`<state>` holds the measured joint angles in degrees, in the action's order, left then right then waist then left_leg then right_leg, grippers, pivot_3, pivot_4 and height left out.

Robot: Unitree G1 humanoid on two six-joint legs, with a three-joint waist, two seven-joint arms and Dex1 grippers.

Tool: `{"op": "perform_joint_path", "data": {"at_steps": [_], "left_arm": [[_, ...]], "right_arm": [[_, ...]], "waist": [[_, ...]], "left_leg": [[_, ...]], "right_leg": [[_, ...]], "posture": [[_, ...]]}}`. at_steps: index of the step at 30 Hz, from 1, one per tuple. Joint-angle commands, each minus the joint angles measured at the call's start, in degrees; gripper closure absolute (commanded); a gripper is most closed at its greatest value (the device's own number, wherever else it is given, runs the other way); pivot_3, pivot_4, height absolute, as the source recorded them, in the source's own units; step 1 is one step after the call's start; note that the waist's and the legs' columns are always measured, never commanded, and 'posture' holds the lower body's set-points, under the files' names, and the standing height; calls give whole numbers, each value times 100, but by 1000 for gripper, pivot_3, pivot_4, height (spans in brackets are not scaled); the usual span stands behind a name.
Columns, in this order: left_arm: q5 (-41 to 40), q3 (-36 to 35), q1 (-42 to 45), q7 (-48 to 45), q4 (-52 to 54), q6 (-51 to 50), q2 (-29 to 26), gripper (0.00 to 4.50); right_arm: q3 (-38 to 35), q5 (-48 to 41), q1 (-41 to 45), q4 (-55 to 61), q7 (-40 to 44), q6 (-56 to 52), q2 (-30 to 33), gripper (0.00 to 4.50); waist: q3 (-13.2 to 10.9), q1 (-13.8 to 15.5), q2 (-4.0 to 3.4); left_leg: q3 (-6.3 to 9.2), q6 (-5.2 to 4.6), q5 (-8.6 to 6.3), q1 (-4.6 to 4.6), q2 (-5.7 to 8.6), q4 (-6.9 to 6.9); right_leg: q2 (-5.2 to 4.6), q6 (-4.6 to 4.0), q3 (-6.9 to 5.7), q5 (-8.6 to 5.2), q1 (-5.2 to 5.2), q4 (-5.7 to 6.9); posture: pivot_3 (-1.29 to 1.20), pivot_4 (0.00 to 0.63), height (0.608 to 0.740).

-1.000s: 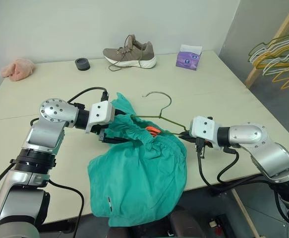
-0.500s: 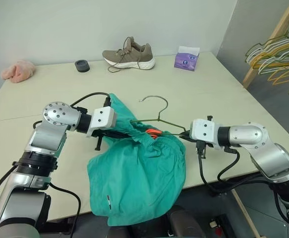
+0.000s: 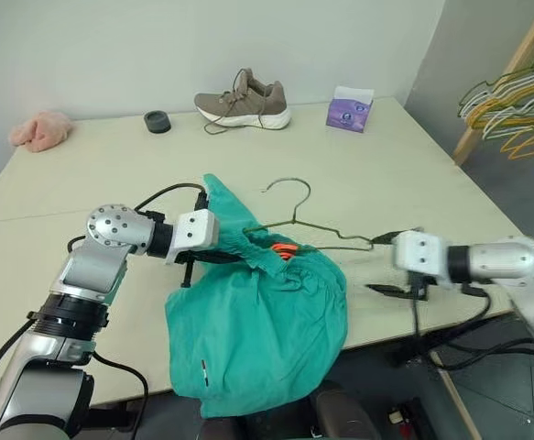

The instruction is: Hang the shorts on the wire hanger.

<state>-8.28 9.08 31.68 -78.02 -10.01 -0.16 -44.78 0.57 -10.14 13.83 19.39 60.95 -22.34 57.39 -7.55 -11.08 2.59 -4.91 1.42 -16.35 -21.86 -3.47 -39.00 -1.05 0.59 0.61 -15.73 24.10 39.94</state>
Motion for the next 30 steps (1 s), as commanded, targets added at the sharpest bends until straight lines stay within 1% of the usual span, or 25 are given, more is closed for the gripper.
{"op": "perform_joint_path", "data": {"at_steps": [1,3,5,7,10,14,18,22,28,30], "left_arm": [[-54,-198,8,246,58,-119,10,4500],[-113,-232,8,334,66,-207,53,4500],[-168,-263,29,398,77,-288,85,4500],[-240,-312,88,474,69,-389,136,4500],[-296,-354,185,543,45,-504,203,4500],[-303,-331,254,542,57,-540,213,4500],[-311,-341,289,535,71,-566,218,4500],[-305,-346,305,535,58,-551,210,4500],[-298,-373,328,573,85,-562,193,4500],[-301,-384,325,590,97,-572,192,4500]], "right_arm": [[-1186,-962,-451,348,-45,-856,-131,26],[-1514,-1475,-815,721,-126,-1499,-262,26],[-1594,-1834,-1017,1126,-414,-2048,-462,26],[-1394,-2185,-1146,1680,-1114,-2635,-1055,26],[-982,-2144,-1138,1997,-2159,-3161,-1925,26],[-433,-1953,-1050,1987,-2940,-3395,-2659,26],[-187,-2089,-921,1912,-3310,-3671,-3047,26],[-47,-2334,-762,1874,-3451,-4005,-3343,26],[179,-2288,-697,1651,-3841,-4233,-3668,26],[235,-2168,-705,1567,-3995,-4194,-3715,392]], "waist": [[0,-7,1],[3,-18,1],[4,-34,-1],[7,-56,0],[14,-77,3],[20,-76,-2],[21,-72,-2],[22,-75,-1],[24,-68,-2],[24,-68,-2]], "left_leg": [[2,0,0,1,-4,0],[4,0,0,7,-11,1],[8,1,0,10,-13,2],[9,2,1,12,-14,2],[14,9,5,12,-17,1],[10,11,7,9,-7,1],[9,11,7,3,-5,1],[10,10,6,4,-7,1],[13,10,6,4,-10,2],[13,9,6,3,-10,1]], "right_leg": [[0,0,-2,0,0,2],[1,0,-1,0,-2,4],[3,1,-2,-1,-3,9],[3,6,2,-3,-3,11],[5,10,1,-4,-2,13],[12,10,3,-4,-1,11],[14,6,6,0,0,4],[18,4,5,1,0,5],[22,5,4,1,0,5],[22,5,4,1,0,4]], "posture": [[-235,81,740],[-241,81,740],[-247,81,740],[-254,82,740],[-253,80,740],[-247,77,740],[-241,77,740],[-240,77,740],[-227,86,740],[-225,87,740]]}}
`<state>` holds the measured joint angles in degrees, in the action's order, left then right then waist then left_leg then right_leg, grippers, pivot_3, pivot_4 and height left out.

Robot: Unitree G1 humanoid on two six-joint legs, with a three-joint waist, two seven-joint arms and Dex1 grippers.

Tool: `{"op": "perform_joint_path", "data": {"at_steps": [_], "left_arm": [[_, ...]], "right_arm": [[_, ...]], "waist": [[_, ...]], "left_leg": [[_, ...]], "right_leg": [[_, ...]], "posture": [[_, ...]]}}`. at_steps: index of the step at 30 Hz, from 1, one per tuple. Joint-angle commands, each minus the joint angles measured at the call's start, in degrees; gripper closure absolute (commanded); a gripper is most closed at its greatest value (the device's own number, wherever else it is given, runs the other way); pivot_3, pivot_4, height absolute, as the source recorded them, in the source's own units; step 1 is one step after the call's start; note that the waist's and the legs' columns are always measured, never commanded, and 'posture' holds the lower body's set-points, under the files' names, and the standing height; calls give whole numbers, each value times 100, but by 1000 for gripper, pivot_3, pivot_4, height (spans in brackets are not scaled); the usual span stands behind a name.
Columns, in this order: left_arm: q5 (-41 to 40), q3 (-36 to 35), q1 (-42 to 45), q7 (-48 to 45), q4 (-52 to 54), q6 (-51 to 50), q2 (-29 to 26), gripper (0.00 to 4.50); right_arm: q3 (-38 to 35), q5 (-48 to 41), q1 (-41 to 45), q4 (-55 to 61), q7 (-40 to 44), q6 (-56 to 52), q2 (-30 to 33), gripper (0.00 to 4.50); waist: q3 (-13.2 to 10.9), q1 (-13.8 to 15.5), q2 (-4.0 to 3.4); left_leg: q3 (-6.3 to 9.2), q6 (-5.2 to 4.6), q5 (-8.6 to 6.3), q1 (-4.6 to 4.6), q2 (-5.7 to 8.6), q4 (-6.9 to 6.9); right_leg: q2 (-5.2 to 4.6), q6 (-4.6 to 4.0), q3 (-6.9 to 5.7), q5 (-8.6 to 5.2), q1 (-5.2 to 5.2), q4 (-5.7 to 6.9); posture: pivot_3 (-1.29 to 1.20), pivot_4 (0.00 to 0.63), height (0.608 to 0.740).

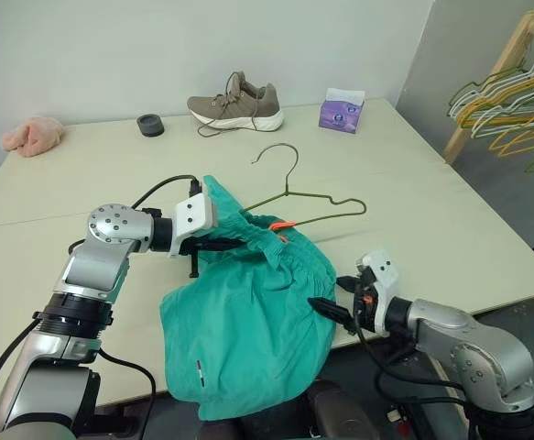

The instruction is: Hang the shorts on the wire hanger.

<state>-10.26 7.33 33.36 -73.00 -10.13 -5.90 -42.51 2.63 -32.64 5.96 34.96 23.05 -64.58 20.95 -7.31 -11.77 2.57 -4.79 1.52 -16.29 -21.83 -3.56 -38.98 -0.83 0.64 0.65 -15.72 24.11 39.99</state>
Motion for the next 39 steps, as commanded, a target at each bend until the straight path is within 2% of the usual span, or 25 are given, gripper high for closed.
{"op": "perform_joint_path", "data": {"at_steps": [1,5,12,18,23,28,39], "left_arm": [[-109,-220,154,103,119,-8,-35,4500],[-161,-292,120,161,160,-80,-42,4500],[-394,-490,-22,279,382,-428,-59,4500],[-1101,-788,-195,238,991,-1370,-161,4500],[-1591,-912,-428,-94,1492,-1993,-577,4500],[-1440,-809,-619,-335,1513,-1780,-1015,4500],[-735,-552,-578,-297,947,-928,-1170,4500]], "right_arm": [[50,127,74,-26,-259,69,-69,706],[67,380,71,-134,-430,371,-58,1910],[-198,793,309,-568,-412,1110,168,4464],[-333,1549,995,-1601,-172,2342,917,4464],[-580,1681,1520,-2499,120,2858,1386,4464],[-670,1568,1595,-2654,302,2892,1500,4464],[-713,1465,1458,-2307,389,2764,1499,4464]], "waist": [[0,2,0],[0,11,0],[0,12,0],[-1,30,-1],[-2,25,-1],[-4,49,-5],[-6,67,-6]], "left_leg": [[0,0,0,0,0,0],[0,0,0,0,0,0],[-1,-1,0,1,0,1],[-2,-1,-1,-1,4,1],[-1,-1,-1,1,-2,6],[-1,-1,-1,3,-7,10],[-5,-1,-1,1,-2,8]], "right_leg": [[0,0,0,0,0,0],[0,2,0,-1,1,0],[0,5,1,-3,1,-1],[0,6,4,-4,2,-3],[9,4,5,-3,3,-5],[17,0,7,-2,4,-5],[5,-2,7,-1,4,-7]], "posture": [[-221,89,740],[-221,95,740],[-221,95,740],[-216,95,740],[-206,96,740],[-197,100,740],[-205,106,740]]}}
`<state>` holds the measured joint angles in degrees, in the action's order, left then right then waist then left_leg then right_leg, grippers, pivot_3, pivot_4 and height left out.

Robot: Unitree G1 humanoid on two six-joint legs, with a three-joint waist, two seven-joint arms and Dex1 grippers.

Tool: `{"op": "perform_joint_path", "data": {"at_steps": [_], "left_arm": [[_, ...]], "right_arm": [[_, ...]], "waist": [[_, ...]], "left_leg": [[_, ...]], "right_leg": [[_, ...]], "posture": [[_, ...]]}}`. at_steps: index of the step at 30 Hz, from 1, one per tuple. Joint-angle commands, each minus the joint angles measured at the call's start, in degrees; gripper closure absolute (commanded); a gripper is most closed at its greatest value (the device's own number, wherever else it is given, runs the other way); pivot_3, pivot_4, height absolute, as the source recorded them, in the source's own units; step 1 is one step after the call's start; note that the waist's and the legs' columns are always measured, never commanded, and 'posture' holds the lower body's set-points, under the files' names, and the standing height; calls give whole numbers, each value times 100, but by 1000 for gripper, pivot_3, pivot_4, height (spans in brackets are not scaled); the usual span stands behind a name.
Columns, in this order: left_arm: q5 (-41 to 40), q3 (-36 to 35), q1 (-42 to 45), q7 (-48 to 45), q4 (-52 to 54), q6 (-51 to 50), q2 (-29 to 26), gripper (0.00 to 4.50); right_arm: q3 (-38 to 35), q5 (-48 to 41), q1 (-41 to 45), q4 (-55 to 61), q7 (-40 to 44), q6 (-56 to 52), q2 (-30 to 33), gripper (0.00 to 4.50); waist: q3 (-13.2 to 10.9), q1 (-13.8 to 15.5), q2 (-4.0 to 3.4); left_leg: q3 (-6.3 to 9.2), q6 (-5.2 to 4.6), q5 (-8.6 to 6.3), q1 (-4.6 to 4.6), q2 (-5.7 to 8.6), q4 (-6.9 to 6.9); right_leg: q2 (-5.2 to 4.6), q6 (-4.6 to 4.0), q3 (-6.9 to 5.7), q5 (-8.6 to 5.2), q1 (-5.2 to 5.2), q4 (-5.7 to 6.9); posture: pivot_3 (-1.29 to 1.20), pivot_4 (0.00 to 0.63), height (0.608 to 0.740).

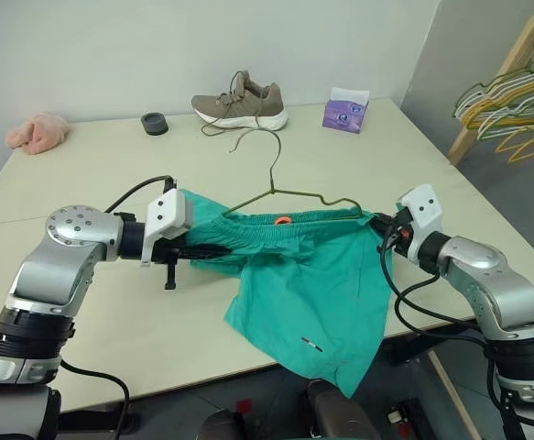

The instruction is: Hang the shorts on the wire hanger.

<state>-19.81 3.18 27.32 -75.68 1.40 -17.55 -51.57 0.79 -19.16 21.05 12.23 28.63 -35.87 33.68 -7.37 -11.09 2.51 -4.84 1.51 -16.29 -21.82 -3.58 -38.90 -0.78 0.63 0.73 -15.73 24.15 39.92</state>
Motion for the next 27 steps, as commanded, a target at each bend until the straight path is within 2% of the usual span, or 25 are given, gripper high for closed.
{"op": "perform_joint_path", "data": {"at_steps": [1,8,18,22,27], "left_arm": [[297,-115,40,-31,-279,321,-274,4500],[753,87,-4,27,-599,891,-345,4500],[640,356,-67,382,-172,672,429,4500],[660,429,-198,395,1,601,542,4500],[649,444,-307,383,122,536,603,4500]], "right_arm": [[-532,101,-68,28,-141,-126,246,4464],[-510,-51,-101,530,92,-356,395,4464],[333,-342,548,1259,709,-868,389,4464],[560,-223,658,1506,1134,-757,709,3527],[681,-36,632,1734,1714,-521,1412,1721]], "waist": [[0,-5,0],[-2,-5,-2],[-3,-6,-2],[-6,-4,-3],[-9,-3,-4]], "left_leg": [[0,0,0,0,-1,0],[-2,0,0,0,-1,0],[0,-1,0,0,-1,0],[2,-1,-1,-5,-2,1],[0,-3,-2,-7,1,1]], "right_leg": [[0,1,0,0,0,-1],[0,2,1,-1,1,-1],[0,5,-1,-3,0,0],[1,4,-3,-2,3,-5],[-5,4,-3,-3,1,-13]], "posture": [[-205,107,740],[-210,108,740],[-213,107,740],[-216,109,740],[-221,113,740]]}}
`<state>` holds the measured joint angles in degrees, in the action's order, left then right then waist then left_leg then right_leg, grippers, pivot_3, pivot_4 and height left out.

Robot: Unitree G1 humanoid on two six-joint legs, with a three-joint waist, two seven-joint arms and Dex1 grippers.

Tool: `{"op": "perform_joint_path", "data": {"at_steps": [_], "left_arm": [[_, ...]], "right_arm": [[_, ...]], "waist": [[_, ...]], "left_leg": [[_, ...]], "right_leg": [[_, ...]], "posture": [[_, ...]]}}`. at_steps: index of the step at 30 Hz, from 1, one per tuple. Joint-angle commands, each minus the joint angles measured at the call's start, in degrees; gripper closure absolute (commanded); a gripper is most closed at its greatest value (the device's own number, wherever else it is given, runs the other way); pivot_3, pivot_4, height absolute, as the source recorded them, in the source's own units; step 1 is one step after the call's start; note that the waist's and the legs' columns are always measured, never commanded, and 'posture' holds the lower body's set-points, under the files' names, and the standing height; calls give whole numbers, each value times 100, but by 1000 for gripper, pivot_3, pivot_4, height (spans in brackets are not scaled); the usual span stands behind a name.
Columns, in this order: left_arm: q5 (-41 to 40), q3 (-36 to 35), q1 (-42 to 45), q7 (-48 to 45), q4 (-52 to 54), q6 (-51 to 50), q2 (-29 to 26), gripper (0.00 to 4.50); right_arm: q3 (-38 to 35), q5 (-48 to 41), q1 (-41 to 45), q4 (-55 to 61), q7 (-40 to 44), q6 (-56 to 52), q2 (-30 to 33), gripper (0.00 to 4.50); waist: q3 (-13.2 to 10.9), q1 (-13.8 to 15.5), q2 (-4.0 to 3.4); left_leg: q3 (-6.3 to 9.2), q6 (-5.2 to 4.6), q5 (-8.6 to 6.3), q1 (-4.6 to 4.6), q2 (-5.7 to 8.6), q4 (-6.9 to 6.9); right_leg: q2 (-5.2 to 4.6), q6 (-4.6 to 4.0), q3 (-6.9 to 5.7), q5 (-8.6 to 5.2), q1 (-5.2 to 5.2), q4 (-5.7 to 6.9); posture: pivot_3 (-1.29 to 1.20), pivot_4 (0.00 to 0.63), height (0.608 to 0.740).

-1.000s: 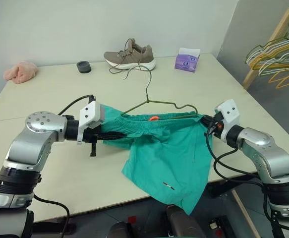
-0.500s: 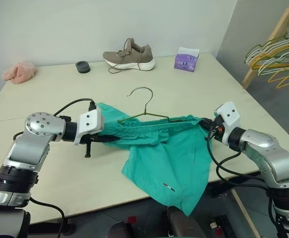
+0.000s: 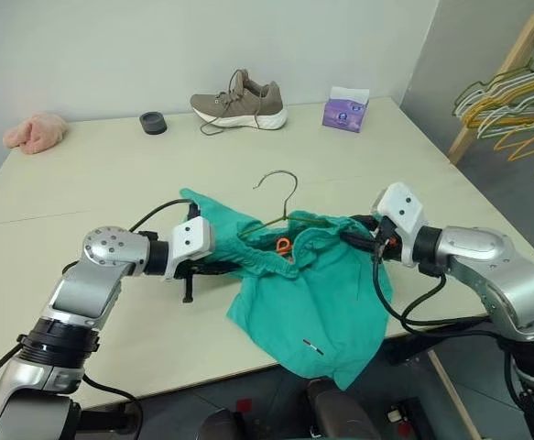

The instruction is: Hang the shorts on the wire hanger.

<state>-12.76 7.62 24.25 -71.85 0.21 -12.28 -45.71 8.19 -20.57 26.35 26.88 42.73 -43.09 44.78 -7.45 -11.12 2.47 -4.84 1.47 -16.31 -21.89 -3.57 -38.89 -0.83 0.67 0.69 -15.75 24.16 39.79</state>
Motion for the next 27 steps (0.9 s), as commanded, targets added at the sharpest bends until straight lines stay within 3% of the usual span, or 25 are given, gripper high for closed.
{"op": "perform_joint_path", "data": {"at_steps": [1,4,10,19,22,27], "left_arm": [[-52,-3,-7,-6,240,11,19,4500],[-57,-5,-9,-31,234,10,27,4500],[-50,45,48,-109,189,34,60,4500],[0,136,151,-260,155,114,44,4500],[-22,136,149,-283,208,77,52,4500],[-38,142,142,-272,250,38,84,4500]], "right_arm": [[-72,127,83,274,379,211,416,1362],[-73,340,80,128,433,263,673,338],[277,751,222,-418,715,665,747,338],[1415,1282,1493,-1810,2049,1209,327,338],[1619,1393,1709,-2074,2427,1266,259,919],[1682,1435,1839,-2146,2744,1176,135,2640]], "waist": [[-1,0,0],[-1,-3,0],[-2,-16,1],[-10,-24,-7],[-11,-7,-8],[-13,5,-10]], "left_leg": [[0,0,0,0,1,0],[0,0,0,2,0,0],[0,0,0,5,-1,0],[0,0,0,6,-1,0],[3,-1,0,3,-2,0],[0,-3,-2,-4,-1,0]], "right_leg": [[0,1,0,-1,0,0],[0,2,-1,-1,-1,1],[1,4,1,-2,-1,2],[3,-3,2,2,0,4],[3,-17,-3,9,1,2],[0,-18,-3,10,1,-10]], "posture": [[-222,113,740],[-227,114,740],[-231,113,740],[-211,114,740],[-201,114,740],[-197,117,740]]}}
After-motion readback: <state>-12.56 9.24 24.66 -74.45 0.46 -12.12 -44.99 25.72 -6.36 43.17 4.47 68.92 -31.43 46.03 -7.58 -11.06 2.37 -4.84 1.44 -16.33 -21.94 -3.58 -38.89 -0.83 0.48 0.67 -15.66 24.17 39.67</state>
